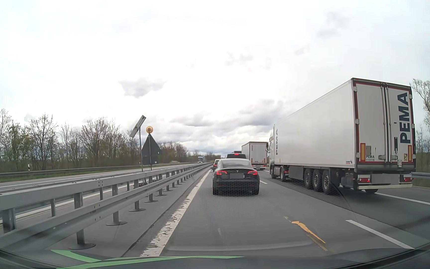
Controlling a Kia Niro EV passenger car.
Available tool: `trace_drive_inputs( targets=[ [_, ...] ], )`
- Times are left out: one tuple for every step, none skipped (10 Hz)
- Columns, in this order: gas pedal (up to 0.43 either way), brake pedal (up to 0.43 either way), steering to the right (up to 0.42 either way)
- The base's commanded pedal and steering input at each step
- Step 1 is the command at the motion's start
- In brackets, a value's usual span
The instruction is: Follow the waypoints while adhering to traffic rules and regulations
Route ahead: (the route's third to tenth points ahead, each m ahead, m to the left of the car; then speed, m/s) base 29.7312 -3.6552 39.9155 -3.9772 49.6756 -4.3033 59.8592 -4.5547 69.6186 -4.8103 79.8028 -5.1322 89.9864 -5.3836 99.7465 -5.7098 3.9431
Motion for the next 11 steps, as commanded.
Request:
trace_drive_inputs(
  targets=[
    [0.02,0.0,0.001],
    [0.02,0.0,0.001],
    [0.008,0.0,0.001],
    [0.0,0.0,0.001],
    [0.0,0.0,0.001],
    [0.0,0.0,0.001],
    [0.0,0.0,0.001],
    [0.0,0.0,0.001],
    [0.0,0.0,0.001],
    [0.0,0.0,0.0],
    [0.0,0.0,0.001]
  ],
)
